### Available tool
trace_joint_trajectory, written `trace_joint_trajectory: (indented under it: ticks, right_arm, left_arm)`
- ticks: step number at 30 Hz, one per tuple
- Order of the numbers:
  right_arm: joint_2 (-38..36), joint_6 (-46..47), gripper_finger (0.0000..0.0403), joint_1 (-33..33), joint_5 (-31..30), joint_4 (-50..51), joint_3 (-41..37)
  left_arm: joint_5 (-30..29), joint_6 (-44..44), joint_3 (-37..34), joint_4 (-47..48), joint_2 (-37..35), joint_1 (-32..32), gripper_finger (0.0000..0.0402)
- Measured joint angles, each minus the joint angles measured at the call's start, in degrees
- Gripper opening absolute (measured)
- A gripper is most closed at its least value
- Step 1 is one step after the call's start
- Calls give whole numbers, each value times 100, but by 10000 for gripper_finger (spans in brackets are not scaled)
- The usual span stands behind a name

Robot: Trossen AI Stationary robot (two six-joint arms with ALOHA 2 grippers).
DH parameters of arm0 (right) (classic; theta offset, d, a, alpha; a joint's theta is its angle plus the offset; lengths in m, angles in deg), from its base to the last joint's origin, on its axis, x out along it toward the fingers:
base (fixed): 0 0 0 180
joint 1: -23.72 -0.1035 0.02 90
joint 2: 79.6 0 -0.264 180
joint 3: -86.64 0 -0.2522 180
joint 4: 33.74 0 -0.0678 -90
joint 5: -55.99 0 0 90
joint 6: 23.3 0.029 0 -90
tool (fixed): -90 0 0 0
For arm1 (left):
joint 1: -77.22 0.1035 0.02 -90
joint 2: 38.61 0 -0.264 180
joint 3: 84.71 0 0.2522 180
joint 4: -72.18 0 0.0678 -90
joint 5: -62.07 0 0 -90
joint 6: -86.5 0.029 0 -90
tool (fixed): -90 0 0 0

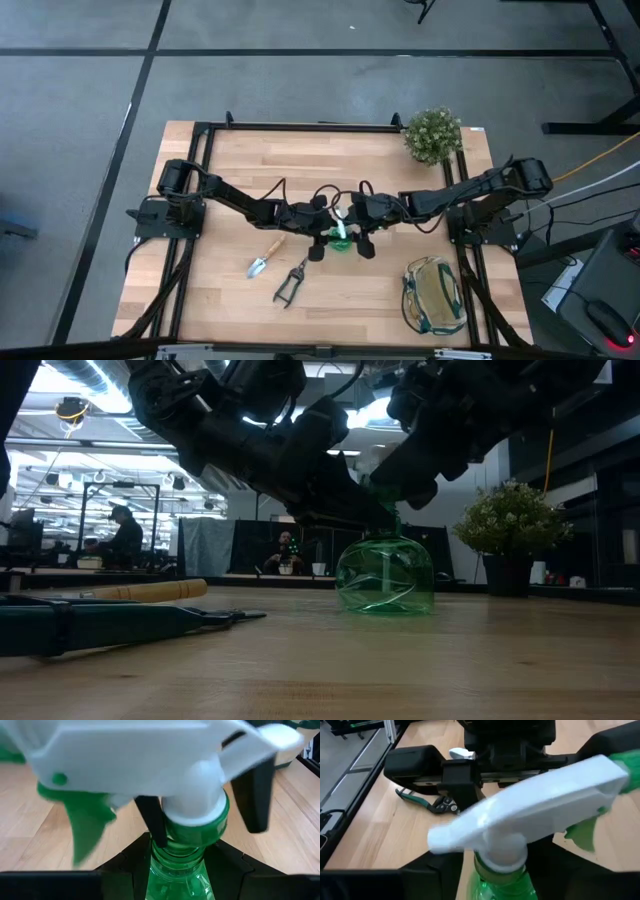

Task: Pick & Place Garden tools in Gardening bag
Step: Put the green spray bottle into the gardening bag

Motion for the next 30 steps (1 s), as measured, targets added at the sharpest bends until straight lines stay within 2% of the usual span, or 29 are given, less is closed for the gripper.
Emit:
trace_joint_trajectory:
  ticks: [6, 14, 18, 25, 30]
  right_arm:
    - [17, -40, 225, 16, 36, 63, -2]
    - [-62, 86, 227, 21, 131, 75, -6]
    - [-285, 18, 227, 37, 156, 422, -6]
    - [-844, -241, 227, 42, -248, 1206, -6]
    - [-895, -341, 227, 35, -320, 1314, -6]
  left_arm:
    - [-7, -21, 1, -2, 2, 0, 150]
    - [-7, -21, 2, 17, 2, 0, 153]
    - [-13, -35, 2, 31, 2, 2, 150]
    - [-22, -37, 2, 37, 2, 2, 154]
    - [-26, -35, 2, 35, 2, 2, 153]
